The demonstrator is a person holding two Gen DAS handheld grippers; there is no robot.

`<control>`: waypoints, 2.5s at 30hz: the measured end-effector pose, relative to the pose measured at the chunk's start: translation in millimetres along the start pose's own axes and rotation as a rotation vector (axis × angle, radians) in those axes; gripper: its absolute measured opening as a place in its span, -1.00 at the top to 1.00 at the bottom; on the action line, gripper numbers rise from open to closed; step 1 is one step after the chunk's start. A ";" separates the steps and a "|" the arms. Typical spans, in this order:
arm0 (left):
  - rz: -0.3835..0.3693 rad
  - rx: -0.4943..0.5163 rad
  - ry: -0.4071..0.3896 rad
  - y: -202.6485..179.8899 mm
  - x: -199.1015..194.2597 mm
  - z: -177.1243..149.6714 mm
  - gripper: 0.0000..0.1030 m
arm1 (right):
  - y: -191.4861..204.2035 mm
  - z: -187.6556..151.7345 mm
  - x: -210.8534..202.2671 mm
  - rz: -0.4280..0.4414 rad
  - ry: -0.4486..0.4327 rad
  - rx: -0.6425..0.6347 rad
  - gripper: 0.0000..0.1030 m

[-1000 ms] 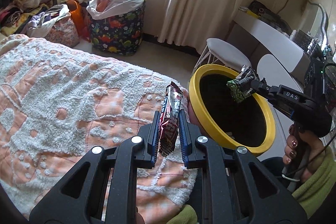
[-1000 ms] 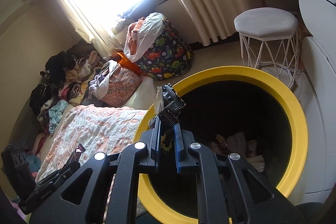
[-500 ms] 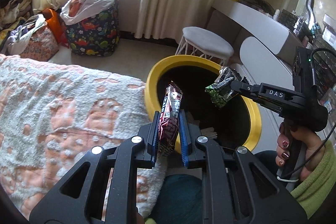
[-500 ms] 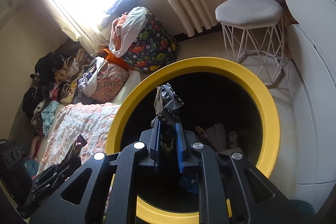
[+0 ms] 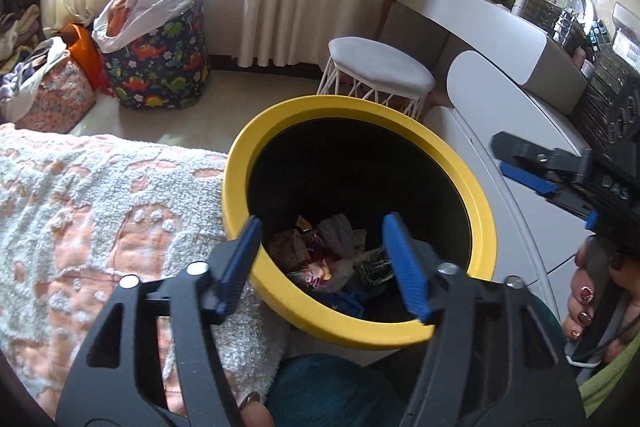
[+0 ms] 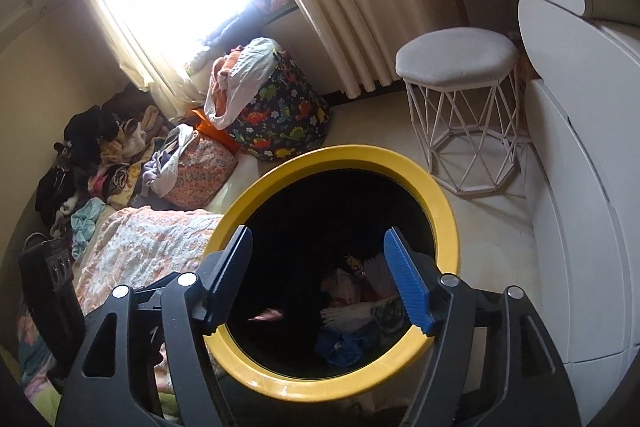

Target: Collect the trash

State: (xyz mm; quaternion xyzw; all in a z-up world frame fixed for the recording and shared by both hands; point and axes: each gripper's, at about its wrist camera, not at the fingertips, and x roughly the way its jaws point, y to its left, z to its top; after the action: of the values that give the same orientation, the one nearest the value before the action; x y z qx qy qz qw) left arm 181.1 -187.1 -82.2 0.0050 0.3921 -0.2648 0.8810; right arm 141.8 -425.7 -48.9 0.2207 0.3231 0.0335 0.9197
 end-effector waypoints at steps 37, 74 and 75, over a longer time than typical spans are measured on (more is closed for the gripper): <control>0.302 -0.147 -0.377 41.7 -170.4 -73.6 -0.79 | 102.8 -83.2 -82.8 -0.017 -0.418 -0.340 -0.87; 0.330 -0.154 -0.371 39.8 -170.5 -77.6 -0.79 | 98.5 -87.6 -81.8 -0.016 -0.426 -0.330 -0.87; 0.331 -0.154 -0.370 39.7 -170.4 -77.3 -0.79 | 98.5 -87.6 -81.6 -0.017 -0.425 -0.331 -0.87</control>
State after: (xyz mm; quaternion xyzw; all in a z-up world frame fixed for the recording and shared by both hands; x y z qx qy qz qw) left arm 52.5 -57.4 -25.5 -0.0467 0.2372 -0.0830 0.9668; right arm 32.1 -320.0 -20.3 0.0666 0.1150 0.0310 0.9907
